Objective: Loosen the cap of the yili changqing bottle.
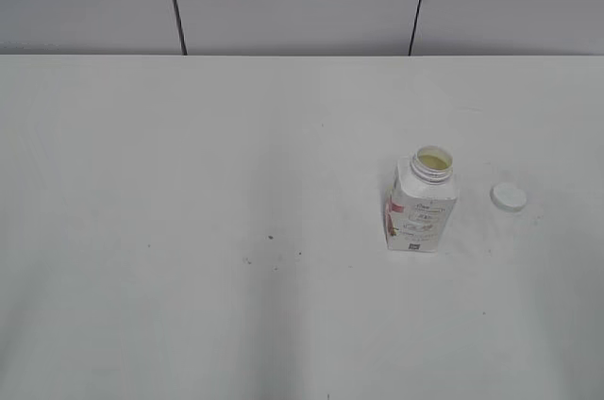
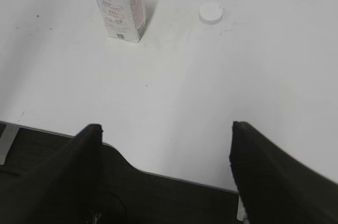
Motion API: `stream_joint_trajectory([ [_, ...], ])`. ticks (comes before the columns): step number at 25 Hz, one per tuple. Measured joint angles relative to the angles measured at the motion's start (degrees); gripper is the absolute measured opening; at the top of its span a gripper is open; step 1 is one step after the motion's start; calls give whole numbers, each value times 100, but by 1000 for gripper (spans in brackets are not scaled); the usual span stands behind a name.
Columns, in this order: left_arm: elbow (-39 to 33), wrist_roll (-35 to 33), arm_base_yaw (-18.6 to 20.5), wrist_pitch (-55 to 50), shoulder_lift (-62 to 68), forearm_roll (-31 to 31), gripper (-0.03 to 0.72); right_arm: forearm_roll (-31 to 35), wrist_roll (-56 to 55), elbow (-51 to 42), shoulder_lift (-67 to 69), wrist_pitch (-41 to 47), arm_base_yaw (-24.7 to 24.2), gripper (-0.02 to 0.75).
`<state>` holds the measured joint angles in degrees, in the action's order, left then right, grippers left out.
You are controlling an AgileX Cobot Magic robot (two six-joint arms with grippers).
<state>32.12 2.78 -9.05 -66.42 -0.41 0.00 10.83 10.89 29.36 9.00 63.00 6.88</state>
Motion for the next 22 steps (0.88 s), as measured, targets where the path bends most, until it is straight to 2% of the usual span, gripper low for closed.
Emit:
stream_joint_trajectory([
  [5, -218, 0, 0, 511, 0, -31, 492, 10, 16, 0, -128, 6, 0, 586],
  [22, -238, -22, 0, 563, 0, 0, 491, 10, 69, 0, -128, 6, 0, 586],
])
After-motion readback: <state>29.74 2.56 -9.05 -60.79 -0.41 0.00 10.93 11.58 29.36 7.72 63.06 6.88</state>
